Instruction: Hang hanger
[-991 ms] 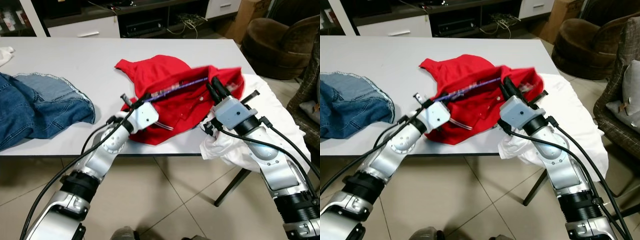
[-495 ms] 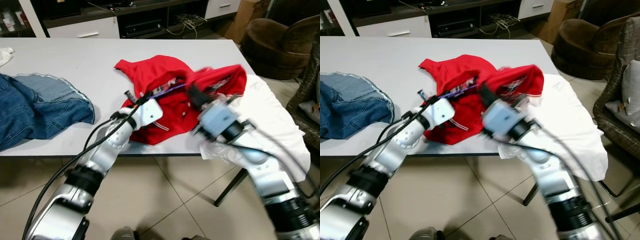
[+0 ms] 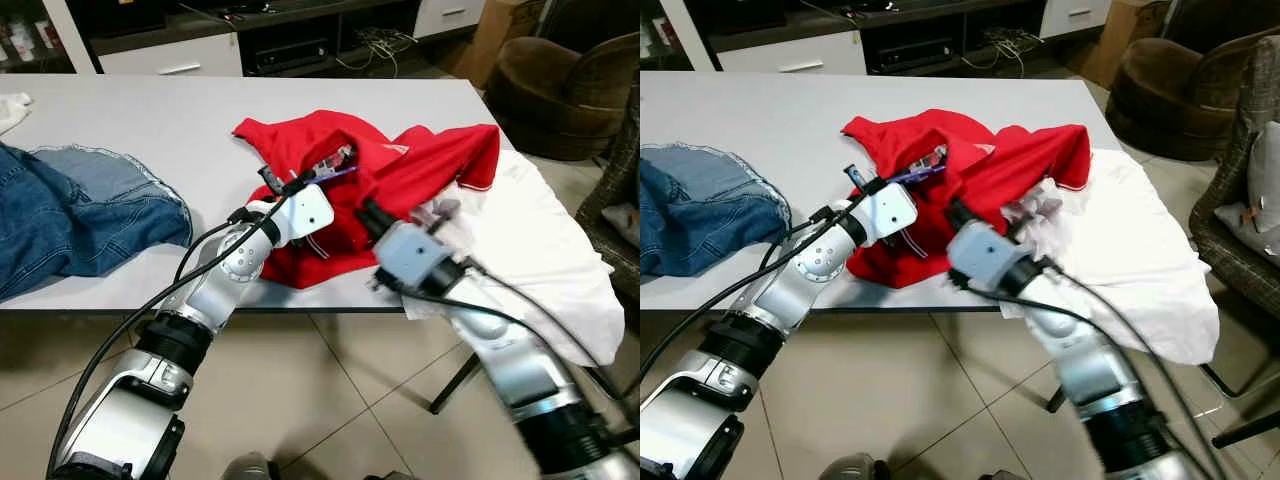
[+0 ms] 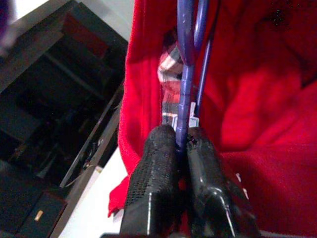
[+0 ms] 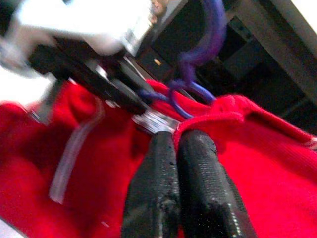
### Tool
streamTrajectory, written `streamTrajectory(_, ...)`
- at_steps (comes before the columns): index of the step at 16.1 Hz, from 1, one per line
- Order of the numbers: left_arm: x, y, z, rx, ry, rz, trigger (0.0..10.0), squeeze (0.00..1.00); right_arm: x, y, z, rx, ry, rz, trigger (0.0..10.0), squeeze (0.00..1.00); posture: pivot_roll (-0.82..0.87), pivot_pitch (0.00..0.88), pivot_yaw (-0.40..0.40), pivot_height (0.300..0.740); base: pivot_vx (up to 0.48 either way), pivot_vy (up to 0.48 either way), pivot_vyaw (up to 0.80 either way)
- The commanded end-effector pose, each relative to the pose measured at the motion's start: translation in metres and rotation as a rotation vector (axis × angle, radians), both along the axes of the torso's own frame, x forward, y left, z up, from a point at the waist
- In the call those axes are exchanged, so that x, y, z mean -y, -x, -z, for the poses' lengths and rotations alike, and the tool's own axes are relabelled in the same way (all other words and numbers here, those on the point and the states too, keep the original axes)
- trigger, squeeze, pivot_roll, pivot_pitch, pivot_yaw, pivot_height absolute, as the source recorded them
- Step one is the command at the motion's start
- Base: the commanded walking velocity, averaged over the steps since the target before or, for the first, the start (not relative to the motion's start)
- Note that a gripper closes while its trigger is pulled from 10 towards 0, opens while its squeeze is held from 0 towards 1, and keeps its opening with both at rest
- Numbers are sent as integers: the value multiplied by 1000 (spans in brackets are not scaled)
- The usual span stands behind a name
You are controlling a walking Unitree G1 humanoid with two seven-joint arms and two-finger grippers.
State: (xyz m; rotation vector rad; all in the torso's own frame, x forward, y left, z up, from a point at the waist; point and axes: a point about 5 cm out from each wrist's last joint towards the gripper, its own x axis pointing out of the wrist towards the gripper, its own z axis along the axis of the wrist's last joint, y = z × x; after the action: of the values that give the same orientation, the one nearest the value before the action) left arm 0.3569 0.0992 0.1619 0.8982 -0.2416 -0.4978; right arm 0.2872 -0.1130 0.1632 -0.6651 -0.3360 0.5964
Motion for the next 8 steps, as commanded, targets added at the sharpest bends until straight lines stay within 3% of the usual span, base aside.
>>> streamTrajectory(1, 2, 1, -2, 1, 0, 27, 10000, 75, 5, -1, -10, 53, 11, 14, 10000, 1000, 34, 4, 22, 740, 0, 0, 0)
streamTrajectory(3, -6, 0, 1, -7, -20, 10, 10000, 71, 11, 5, -12, -5, 55, -38, 10000, 1000, 32, 1, 18, 740, 0, 0, 0)
streamTrajectory(4, -9, 0, 3, -7, -27, 1, 10000, 71, 13, 13, -10, -80, 14, -104, 10000, 0, 30, 1, 16, 740, 0, 0, 0)
streamTrajectory(8, -14, -2, 5, -2, -34, -21, 10000, 67, 34, 29, -16, -148, -65, -143, 10000, 0, 21, 4, 15, 740, 0, 0, 0)
